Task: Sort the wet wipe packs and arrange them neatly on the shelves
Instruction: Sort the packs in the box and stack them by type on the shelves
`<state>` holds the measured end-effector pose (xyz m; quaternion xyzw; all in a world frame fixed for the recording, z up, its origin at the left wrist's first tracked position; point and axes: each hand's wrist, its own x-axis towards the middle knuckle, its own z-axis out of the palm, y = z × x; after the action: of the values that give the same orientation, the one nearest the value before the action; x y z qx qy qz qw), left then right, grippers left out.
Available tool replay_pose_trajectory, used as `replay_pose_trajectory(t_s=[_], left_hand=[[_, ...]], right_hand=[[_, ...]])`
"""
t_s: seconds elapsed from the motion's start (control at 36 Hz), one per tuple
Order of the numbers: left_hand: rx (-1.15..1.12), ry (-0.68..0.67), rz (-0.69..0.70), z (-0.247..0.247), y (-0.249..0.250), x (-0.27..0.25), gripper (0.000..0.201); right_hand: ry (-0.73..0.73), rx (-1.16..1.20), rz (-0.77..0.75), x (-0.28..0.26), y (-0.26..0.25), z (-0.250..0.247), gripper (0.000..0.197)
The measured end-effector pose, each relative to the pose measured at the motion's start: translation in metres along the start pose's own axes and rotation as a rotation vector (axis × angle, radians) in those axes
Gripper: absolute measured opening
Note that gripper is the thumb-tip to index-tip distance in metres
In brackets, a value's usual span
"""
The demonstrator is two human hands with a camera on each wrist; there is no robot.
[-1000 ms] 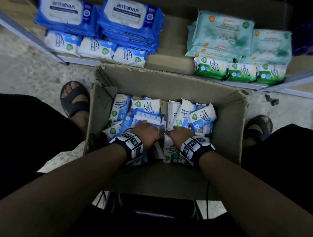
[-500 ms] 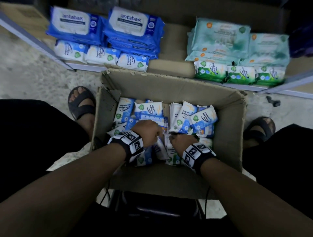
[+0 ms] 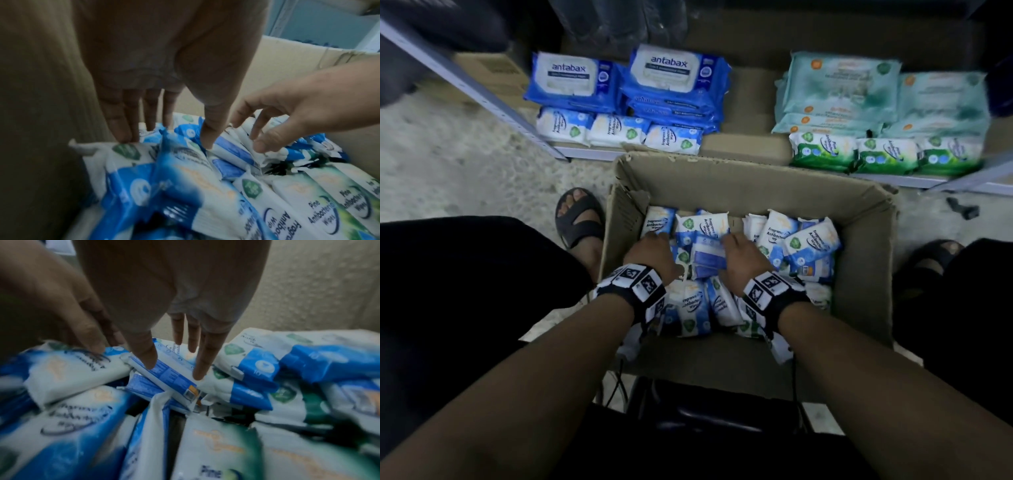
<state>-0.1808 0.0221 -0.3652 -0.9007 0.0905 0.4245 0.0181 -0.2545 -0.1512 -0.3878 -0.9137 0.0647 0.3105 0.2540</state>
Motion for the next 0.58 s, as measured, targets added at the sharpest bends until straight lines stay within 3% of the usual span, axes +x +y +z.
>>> replay_pose_trajectory(t_s=[0.11,0.22,0.44,0.58], left_hand=[[-0.044,-0.065,-0.076,0.007,0.001,0.004,0.091],[-0.057,-0.059,-0.095,0.011,-0.001,0.009,0.100],[-0.099,-0.066,-0.093,0.006,-0.005,0.012,0.111],[-0.131,-0.078,-0.122,0.002,-0.003,0.006,0.084]], right_hand=[[-0.110,0.032,0.066,0.011,-0.005,0.000,0.077],[-0.151,-0.023,0.091,0.020,-0.008,0.000,0.082],[-0.096,-0.041,-0.023,0.030,-0.006,0.000,0.040],[-0.157,0.009,-0.040,0.025,-0.008,-0.007,0.035]])
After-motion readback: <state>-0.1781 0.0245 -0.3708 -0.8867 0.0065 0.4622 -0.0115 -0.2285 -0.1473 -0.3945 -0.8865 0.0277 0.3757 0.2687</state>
